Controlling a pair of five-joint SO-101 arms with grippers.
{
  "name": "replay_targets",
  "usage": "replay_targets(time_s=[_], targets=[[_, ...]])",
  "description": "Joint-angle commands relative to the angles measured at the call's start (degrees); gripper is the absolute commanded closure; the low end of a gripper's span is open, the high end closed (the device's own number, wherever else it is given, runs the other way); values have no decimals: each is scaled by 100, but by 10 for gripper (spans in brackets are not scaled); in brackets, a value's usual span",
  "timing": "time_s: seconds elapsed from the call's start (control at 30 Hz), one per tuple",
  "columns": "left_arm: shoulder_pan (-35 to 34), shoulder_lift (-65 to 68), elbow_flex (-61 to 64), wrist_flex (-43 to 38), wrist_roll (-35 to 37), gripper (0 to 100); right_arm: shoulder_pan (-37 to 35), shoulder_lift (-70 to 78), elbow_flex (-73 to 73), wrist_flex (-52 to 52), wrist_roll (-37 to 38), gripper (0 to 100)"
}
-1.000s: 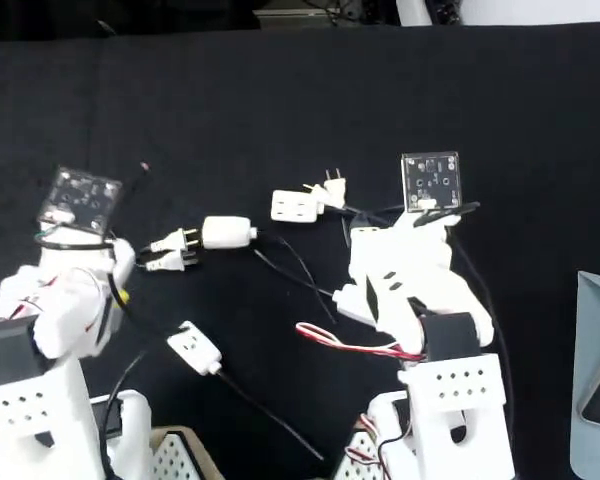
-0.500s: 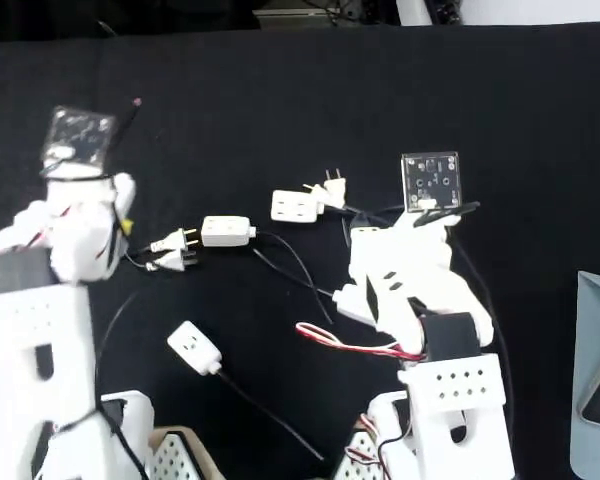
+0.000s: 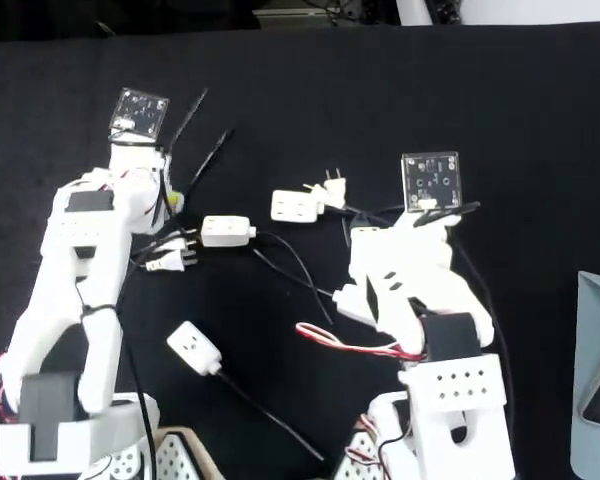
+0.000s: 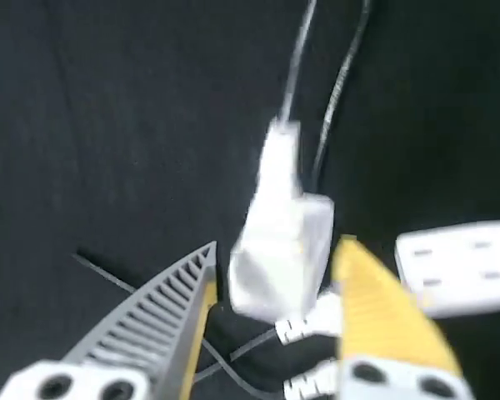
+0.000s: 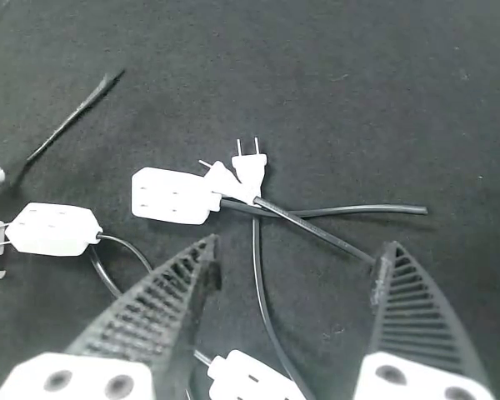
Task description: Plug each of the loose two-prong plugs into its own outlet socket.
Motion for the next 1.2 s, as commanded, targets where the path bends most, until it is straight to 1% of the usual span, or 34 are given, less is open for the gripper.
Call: replay_targets(time_s=[0.0,0.03,0.13,0.33,0.47,0.53,0.63,0.77,0.87,1.0,1.17], targets=[[-66,132,-418,-396,765,627,-97,57,-163,-114,0,706],[-75,123,-426,-369,879,618,-97,57,-163,-114,0,706],[-163,26,-576,0,756,630,-97,57,-163,-114,9,706],[-268,-826,-778,1530,738,629,-105,57,-163,-105,9,706],[-286,-1424,-611,2347,281,629,-105,57,-163,-97,9,706],[-303,-1530,-374,2488,149,629,-105,57,-163,-97,9,706],[-585,-1486,13,2224,0,629,-105,57,-163,-88,9,706],[-1068,-1073,549,1336,-185,629,-176,57,-154,-70,9,706],[-1244,-475,681,800,-255,634,-378,57,-75,-97,9,706],[-1323,536,365,281,-255,702,-484,57,-40,-105,9,706],[-1297,1829,-567,53,-202,733,-484,57,-40,-105,9,706]])
